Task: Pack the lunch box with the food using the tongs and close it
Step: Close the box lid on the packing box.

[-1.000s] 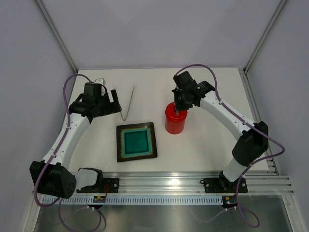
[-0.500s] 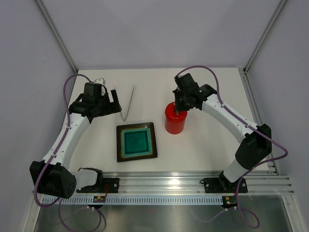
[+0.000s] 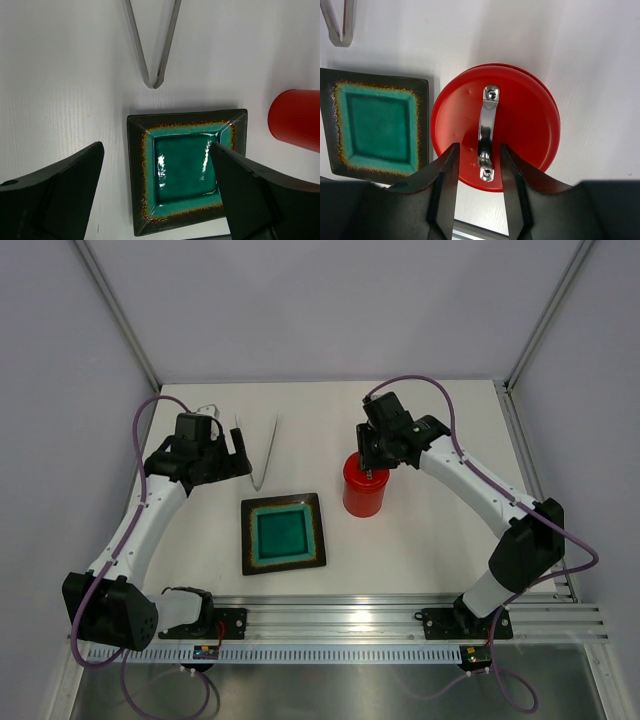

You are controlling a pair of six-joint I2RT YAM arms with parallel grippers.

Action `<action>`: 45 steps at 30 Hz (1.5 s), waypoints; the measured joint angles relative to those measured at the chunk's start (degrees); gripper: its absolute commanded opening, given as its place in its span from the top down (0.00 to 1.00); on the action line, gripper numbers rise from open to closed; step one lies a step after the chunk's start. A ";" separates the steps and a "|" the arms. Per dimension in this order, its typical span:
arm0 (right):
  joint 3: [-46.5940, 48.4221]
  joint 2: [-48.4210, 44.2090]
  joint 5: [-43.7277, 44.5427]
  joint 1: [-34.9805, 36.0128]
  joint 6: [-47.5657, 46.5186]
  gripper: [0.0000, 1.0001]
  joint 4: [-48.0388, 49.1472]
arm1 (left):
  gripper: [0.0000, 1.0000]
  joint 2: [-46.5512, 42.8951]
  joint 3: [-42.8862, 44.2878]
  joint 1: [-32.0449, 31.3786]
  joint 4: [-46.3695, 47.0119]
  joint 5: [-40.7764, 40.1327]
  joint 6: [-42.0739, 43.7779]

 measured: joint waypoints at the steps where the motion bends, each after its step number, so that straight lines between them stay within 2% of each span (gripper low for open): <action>1: 0.37 0.00 0.31 0.02 -0.04 0.53 -0.57 | 0.09 0.00 0.00 0.00 0.00 0.00 0.00; 11: 2.99 -1.18 4.57 0.04 -0.17 0.51 -3.43 | 0.10 -0.50 0.00 0.00 0.00 0.00 -0.02; 15: 2.99 -3.10 6.80 0.02 0.00 0.74 -3.41 | 0.10 -0.92 0.00 0.00 -0.02 0.04 -0.02; 16: 2.99 -3.41 7.23 -0.11 0.07 0.86 -3.39 | 0.09 -1.07 0.00 0.00 -0.04 0.09 -0.04; 19: 2.93 -3.58 7.39 -0.68 0.24 0.98 -3.17 | 0.09 -1.66 0.00 -0.11 -0.07 0.46 -0.17; 20: 2.78 -3.58 7.30 -1.05 0.31 0.99 -3.02 | 0.10 -1.88 0.00 -0.24 -0.07 0.57 -0.28; 26: 2.19 -3.58 6.86 -2.82 0.39 1.00 -2.82 | 0.10 -2.51 1.46 -3.93 -0.11 1.68 -1.49; 35: 5.73 -3.15 6.51 -2.82 -0.04 1.00 -3.26 | 0.10 2.82 11.39 -16.35 2.47 5.27 -4.74; 41: 6.10 -3.15 5.22 -2.82 -0.07 1.00 -3.17 | 0.10 6.16 14.14 -17.05 4.63 7.78 -6.64; 45: 2.19 -2.99 2.97 -2.82 0.07 1.00 -0.96 | 0.10 7.61 15.15 -17.05 5.27 8.87 -7.43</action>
